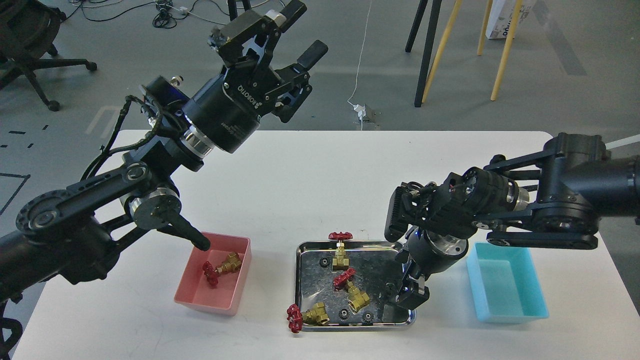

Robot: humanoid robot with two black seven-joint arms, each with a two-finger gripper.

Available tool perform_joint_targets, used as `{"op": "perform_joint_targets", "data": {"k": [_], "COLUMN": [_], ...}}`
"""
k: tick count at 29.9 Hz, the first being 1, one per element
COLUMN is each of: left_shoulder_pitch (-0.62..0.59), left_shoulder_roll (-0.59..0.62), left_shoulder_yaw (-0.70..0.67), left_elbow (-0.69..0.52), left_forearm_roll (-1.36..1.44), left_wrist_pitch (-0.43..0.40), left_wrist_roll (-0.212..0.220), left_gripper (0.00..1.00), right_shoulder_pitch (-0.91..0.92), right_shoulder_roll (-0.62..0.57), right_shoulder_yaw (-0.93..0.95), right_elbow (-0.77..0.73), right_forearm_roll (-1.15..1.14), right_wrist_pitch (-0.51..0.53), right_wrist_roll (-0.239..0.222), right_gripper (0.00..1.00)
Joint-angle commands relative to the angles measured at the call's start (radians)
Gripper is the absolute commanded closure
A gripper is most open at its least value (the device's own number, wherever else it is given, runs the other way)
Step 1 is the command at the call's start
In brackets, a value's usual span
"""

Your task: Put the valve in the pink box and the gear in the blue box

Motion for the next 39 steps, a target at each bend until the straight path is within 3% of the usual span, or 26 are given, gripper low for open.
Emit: {"op": "perform_joint_targets", "data": {"k": [1, 6, 17, 39], "left_shoulder_pitch": [0.005, 0.025, 0.034, 0.07], "left_shoulder_roll": [0.002, 0.0, -0.001, 0.0], "left_shoulder_yaw": [0.002, -0.002, 0.002, -0.001], "left_elbow": [0.006, 0.01, 0.018, 0.021], "left_forearm_roll": [0.0, 0.002, 0.002, 0.003], "left_wrist_pitch": [0.0, 0.0, 0.0, 0.0], "left_wrist_roll": [0.0, 0.0, 0.0, 0.0], "left_gripper": [0.36, 0.35, 0.34, 0.33], "right_shoulder_pitch": [-0.014, -0.049, -0.079, -0.134], "right_shoulder_roll": [0.074, 0.14, 0.165, 0.2], "right_shoulder_yaw": [-0.033, -0.042, -0.042, -0.044], "right_elbow": [-0.086, -0.176, -0.187, -0.241], "right_forearm_roll": [-0.008, -0.009, -0.005, -0.005], "right_wrist_pitch": [0.0, 0.0, 0.0, 0.0], "right_wrist_roll": [-0.004, -0.007, -0.009, -0.012], "right_gripper": [0.35, 0.39, 0.4, 0.52]}}
